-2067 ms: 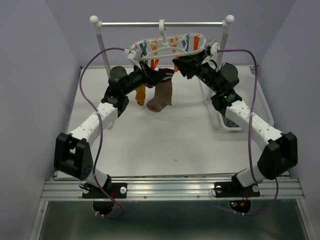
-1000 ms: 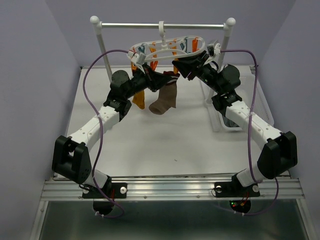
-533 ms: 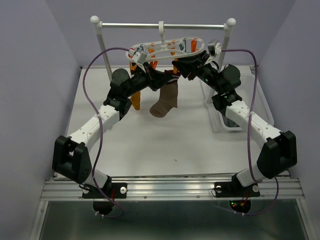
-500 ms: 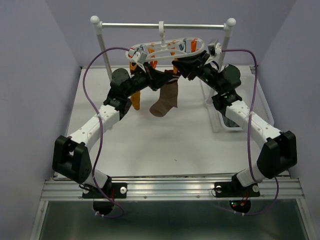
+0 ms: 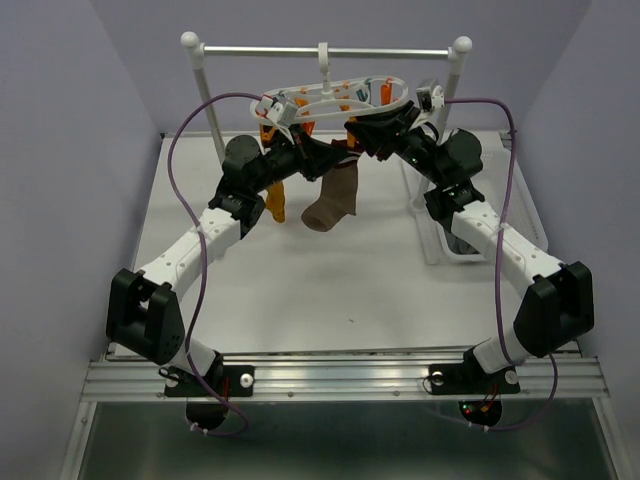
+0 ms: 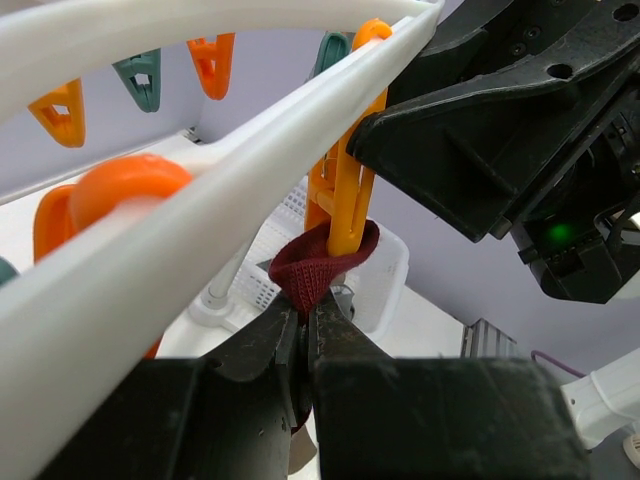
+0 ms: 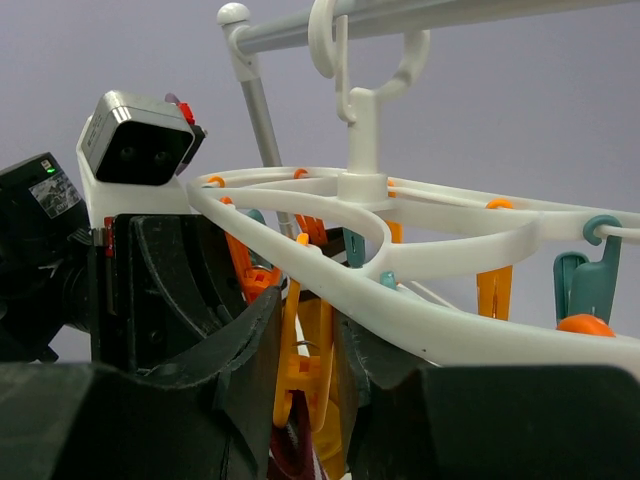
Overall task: Clip the socks to the hanger
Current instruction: Clamp the sock onto the hanger.
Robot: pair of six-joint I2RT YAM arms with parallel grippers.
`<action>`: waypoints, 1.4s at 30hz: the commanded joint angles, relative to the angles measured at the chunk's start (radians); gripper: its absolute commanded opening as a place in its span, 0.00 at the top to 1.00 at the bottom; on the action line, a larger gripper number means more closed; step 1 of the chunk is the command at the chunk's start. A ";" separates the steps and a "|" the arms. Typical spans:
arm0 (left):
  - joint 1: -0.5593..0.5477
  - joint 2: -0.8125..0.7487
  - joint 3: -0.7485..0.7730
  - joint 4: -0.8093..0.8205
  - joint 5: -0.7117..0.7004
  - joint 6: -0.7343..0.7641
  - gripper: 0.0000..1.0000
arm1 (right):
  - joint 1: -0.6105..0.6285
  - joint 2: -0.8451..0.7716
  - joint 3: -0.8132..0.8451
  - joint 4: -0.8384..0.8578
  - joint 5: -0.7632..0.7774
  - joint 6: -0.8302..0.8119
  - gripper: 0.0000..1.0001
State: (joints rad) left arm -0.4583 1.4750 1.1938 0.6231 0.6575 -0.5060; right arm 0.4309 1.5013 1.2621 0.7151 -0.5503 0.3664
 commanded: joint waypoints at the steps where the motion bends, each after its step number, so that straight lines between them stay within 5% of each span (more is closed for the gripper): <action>1: -0.002 -0.036 0.058 0.095 0.016 0.020 1.00 | 0.000 0.013 -0.018 -0.016 -0.083 0.002 0.99; 5: 0.000 -0.033 0.066 0.096 0.019 0.021 1.00 | 0.000 0.017 -0.021 -0.016 -0.091 0.008 0.91; 6: 0.000 -0.033 0.067 0.096 0.016 0.023 1.00 | 0.000 0.017 -0.021 -0.016 -0.091 0.012 0.74; 12: 0.000 -0.022 0.073 0.089 -0.002 0.027 1.00 | 0.000 0.013 -0.021 -0.016 -0.096 0.016 0.38; 19: 0.000 -0.010 0.086 0.064 -0.027 0.030 1.00 | 0.000 0.002 -0.026 -0.016 -0.094 0.019 0.18; 26: -0.002 0.005 0.101 0.033 -0.056 0.038 1.00 | 0.000 -0.026 -0.041 -0.017 -0.071 0.009 0.12; 27: 0.000 0.005 0.102 0.030 -0.059 0.038 0.97 | 0.000 -0.035 -0.046 -0.019 -0.060 0.005 0.10; 29: -0.002 0.007 0.107 0.014 -0.070 0.040 0.76 | 0.000 -0.044 -0.056 -0.022 -0.051 -0.004 0.01; 30: 0.000 0.007 0.107 0.004 -0.084 0.041 0.57 | 0.000 -0.055 -0.059 -0.026 -0.046 -0.010 0.00; 31: 0.000 0.005 0.104 0.000 -0.087 0.046 0.57 | 0.000 -0.061 -0.064 -0.031 -0.043 -0.011 0.00; 32: 0.000 0.004 0.104 -0.003 -0.093 0.047 0.34 | 0.000 -0.067 -0.073 -0.037 -0.037 -0.014 0.00; 33: 0.000 -0.001 0.104 -0.008 -0.101 0.047 0.27 | 0.000 -0.072 -0.076 -0.046 -0.028 -0.017 0.00; 34: 0.000 -0.005 0.104 -0.017 -0.108 0.056 0.07 | 0.000 -0.084 -0.082 -0.060 -0.008 -0.017 0.00; 35: 0.000 -0.005 0.101 -0.022 -0.110 0.061 0.01 | 0.000 -0.090 -0.089 -0.068 0.001 -0.018 0.00; 42: 0.001 -0.056 0.087 -0.103 -0.163 0.115 0.01 | 0.000 -0.177 -0.165 -0.153 0.110 -0.060 0.00</action>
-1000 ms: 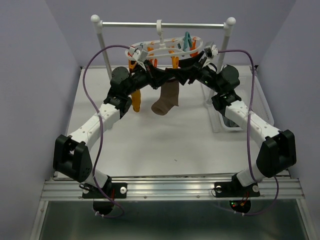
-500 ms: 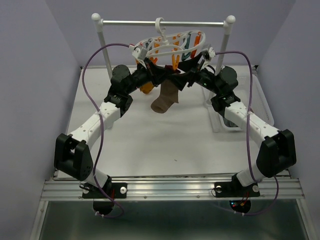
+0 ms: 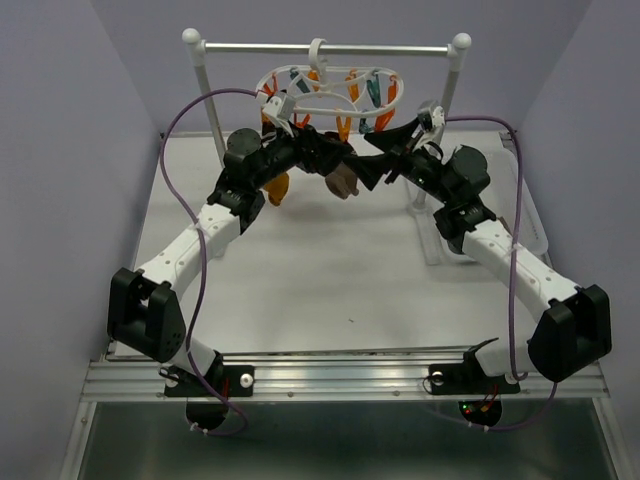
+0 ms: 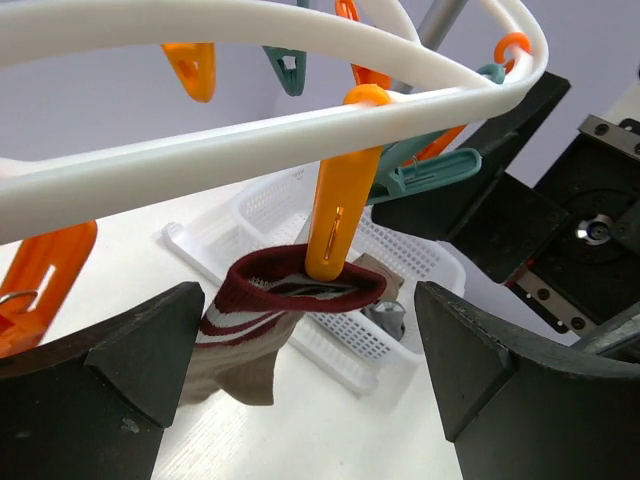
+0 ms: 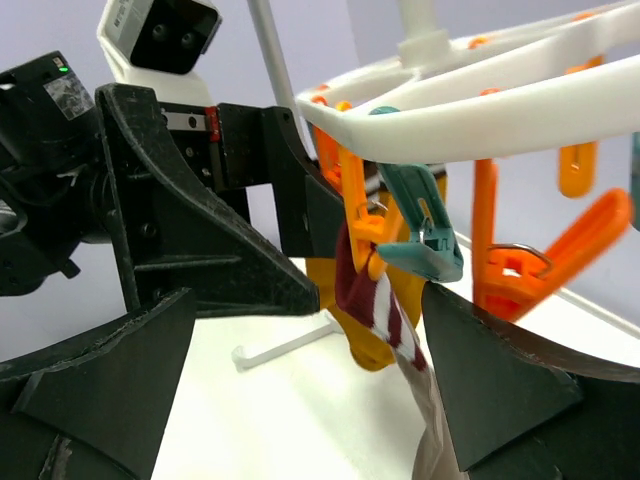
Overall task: Clip the socks to the hanger
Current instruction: Clamp the sock onto the hanger.
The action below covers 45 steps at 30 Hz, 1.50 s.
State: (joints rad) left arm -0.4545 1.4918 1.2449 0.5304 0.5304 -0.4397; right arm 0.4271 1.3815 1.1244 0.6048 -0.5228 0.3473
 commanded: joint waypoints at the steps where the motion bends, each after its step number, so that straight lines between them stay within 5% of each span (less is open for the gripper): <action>1: -0.004 -0.077 0.034 -0.020 -0.040 0.064 0.01 | 0.004 -0.068 -0.037 -0.063 0.098 -0.044 0.00; 7: -0.004 -0.151 -0.012 -0.090 -0.041 0.174 0.01 | 0.004 -0.145 -0.078 -0.189 0.217 -0.054 0.00; 19: -0.004 -0.358 -0.094 -0.267 -0.360 0.256 0.01 | 0.004 -0.321 -0.195 -0.319 0.516 -0.039 0.00; 33: -0.001 -0.231 -0.009 -0.236 -0.332 0.226 0.01 | 0.004 -0.337 -0.163 -0.533 0.986 0.036 0.00; 45: 0.053 -0.124 0.083 -0.239 -0.446 0.174 0.01 | -0.037 -0.288 -0.146 -0.586 1.110 0.005 0.00</action>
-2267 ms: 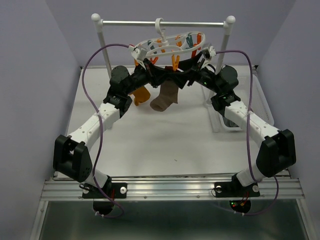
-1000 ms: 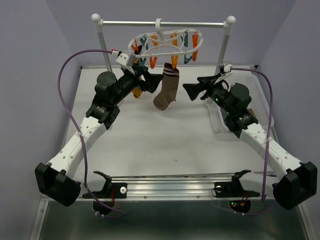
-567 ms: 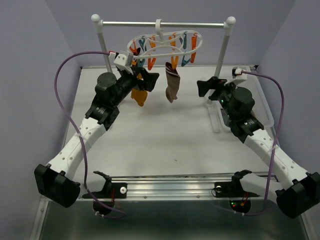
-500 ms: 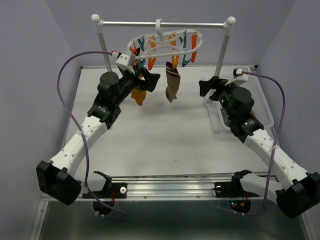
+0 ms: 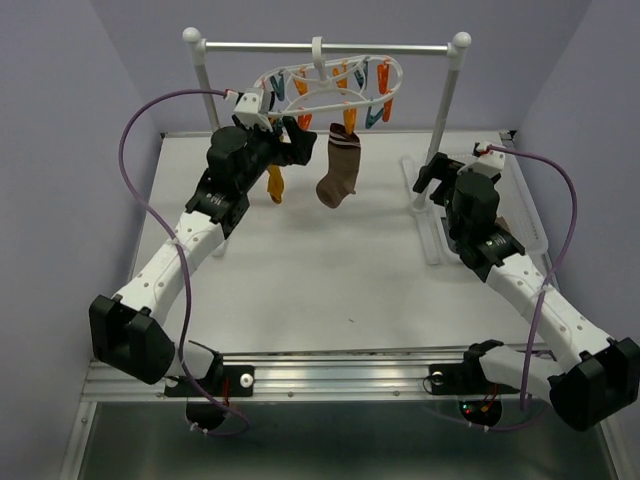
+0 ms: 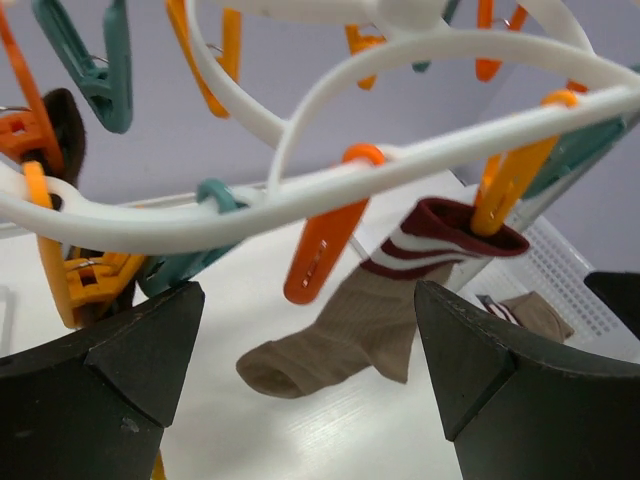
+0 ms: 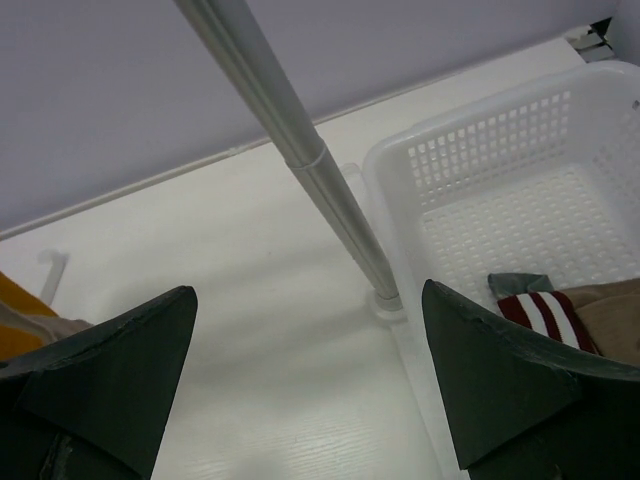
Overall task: Clip the socks to the hanger
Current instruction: Clamp the sock onto the hanger, then rotate the hanger.
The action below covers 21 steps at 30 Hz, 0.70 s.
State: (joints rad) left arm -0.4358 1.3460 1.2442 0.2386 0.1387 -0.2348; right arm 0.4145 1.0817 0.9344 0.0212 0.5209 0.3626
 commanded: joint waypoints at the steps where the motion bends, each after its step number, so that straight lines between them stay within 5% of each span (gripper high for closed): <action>1: 0.043 0.030 0.095 0.051 -0.057 -0.035 0.01 | -0.025 0.018 0.046 -0.003 0.062 -0.010 0.00; 21: 0.203 0.265 0.336 0.054 -0.004 -0.058 0.01 | -0.065 0.035 0.044 0.006 0.041 -0.001 0.00</action>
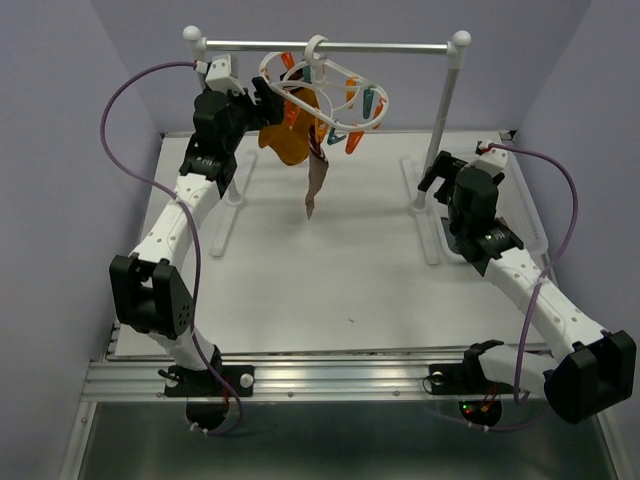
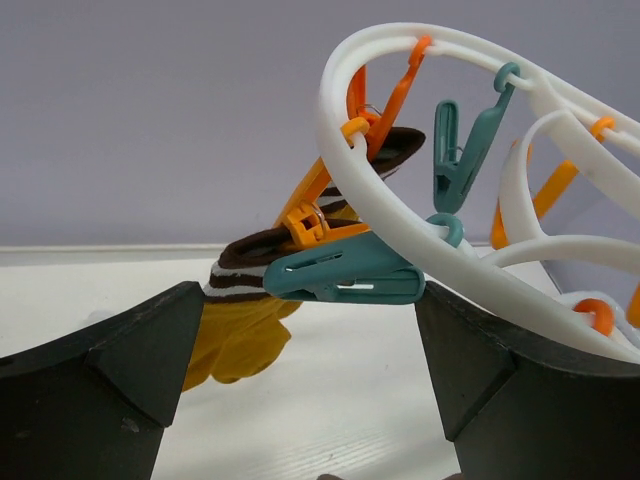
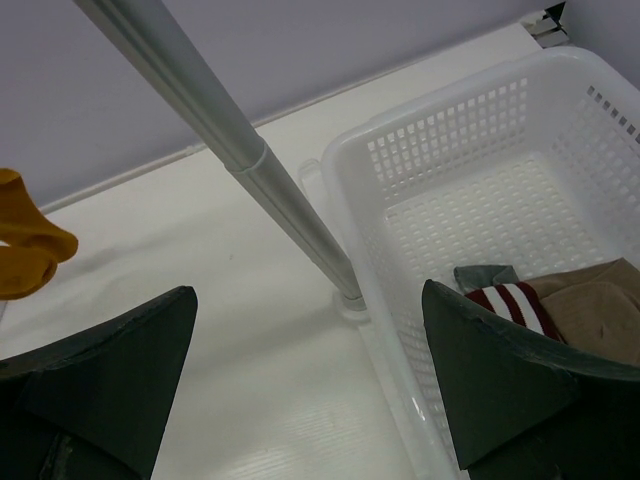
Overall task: Clip the socks to the hanger
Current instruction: Rotate the hanger.
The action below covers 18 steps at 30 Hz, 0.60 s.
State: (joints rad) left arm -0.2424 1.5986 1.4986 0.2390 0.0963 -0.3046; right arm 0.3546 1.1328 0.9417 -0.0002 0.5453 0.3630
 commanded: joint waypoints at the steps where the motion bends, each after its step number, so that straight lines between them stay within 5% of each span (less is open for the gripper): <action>1: 0.011 0.018 0.098 0.052 0.043 0.016 0.01 | -0.005 -0.021 0.035 0.029 0.019 -0.002 0.00; 10: 0.015 0.069 0.179 0.019 -0.023 0.013 0.01 | -0.005 -0.039 0.031 0.042 -0.033 -0.027 0.00; 18: 0.018 0.061 0.209 -0.007 -0.086 -0.019 0.01 | -0.005 -0.093 -0.001 0.121 -0.393 -0.190 0.00</action>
State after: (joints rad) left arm -0.2337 1.6878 1.6451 0.1986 0.0551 -0.3092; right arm 0.3546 1.0870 0.9409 0.0242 0.3561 0.2749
